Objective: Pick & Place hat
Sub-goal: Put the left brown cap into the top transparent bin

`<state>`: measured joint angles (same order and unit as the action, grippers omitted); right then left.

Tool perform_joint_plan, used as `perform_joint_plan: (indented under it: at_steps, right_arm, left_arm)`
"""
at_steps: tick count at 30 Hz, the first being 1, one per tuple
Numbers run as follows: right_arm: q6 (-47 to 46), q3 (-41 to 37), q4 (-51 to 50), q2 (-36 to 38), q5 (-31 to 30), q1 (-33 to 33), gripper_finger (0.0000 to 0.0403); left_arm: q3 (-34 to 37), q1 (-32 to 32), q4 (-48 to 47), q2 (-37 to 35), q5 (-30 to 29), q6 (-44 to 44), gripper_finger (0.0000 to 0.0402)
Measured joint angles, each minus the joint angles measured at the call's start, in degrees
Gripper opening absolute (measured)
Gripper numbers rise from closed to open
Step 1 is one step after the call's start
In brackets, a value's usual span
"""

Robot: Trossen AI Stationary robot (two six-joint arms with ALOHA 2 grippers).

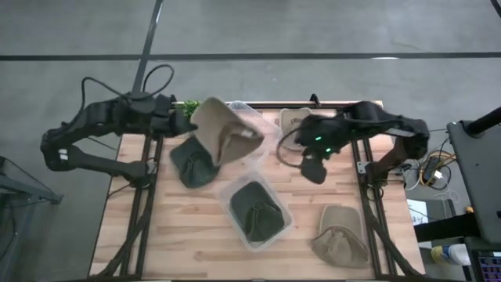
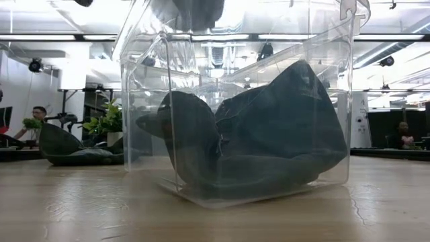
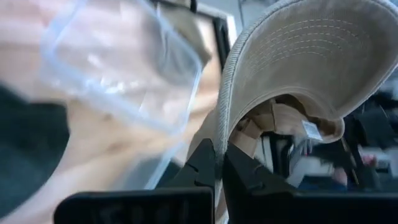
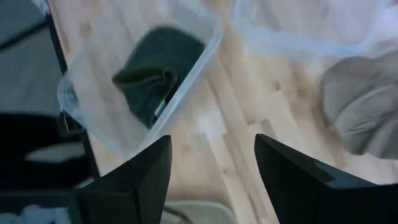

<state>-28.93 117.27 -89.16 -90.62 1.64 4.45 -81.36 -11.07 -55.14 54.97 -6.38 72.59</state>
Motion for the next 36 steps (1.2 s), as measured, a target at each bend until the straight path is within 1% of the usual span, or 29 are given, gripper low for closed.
perform_joint_plan:
  at_steps: [4, 6, 11, 15, 17, 23, 27, 36]
  right_arm:
    - [-1.02, 0.0, 0.63, 3.36, -3.81, 0.0, 0.0224]
    - [-1.09, 0.0, 1.42, 4.55, -5.24, 0.0, 0.0224]
    - [-0.49, 0.0, 3.03, 6.29, -7.65, 0.0, 0.0224]
    - [1.83, -0.02, 3.26, 6.4, -9.56, 0.0, 0.0224]
    - [2.77, -0.02, 3.75, 6.27, -10.37, 0.0, 0.0224]
    - [4.43, -0.07, 4.68, 5.56, -10.83, 0.0, 0.0224]
    - [5.92, -0.07, 4.68, 5.13, -10.83, 0.0, 0.0224]
    - [7.13, -0.13, 4.65, 5.13, -10.83, 0.0, 0.0224]
  left_arm:
    - [0.0, -4.29, 6.93, 3.11, -0.18, -1.3, 0.0006]
    - [0.0, -6.17, 8.79, 4.78, 0.12, -2.18, 0.0006]
    - [0.07, -10.78, 6.97, 9.54, 3.99, -0.68, 0.0006]
    - [0.11, -12.82, 6.72, 13.12, 5.35, 2.12, 0.0006]
    - [0.11, -13.7, 7.1, 14.92, 7.21, 3.06, 0.0006]
    - [0.2, -14.89, 4.48, 19.97, 12.06, 5.06, 0.0006]
    - [0.2, -14.87, 5.54, 21.76, 11.46, 7.51, 0.0006]
    - [0.83, -15.2, 5.63, 23.05, 10.89, 7.61, 0.0006]
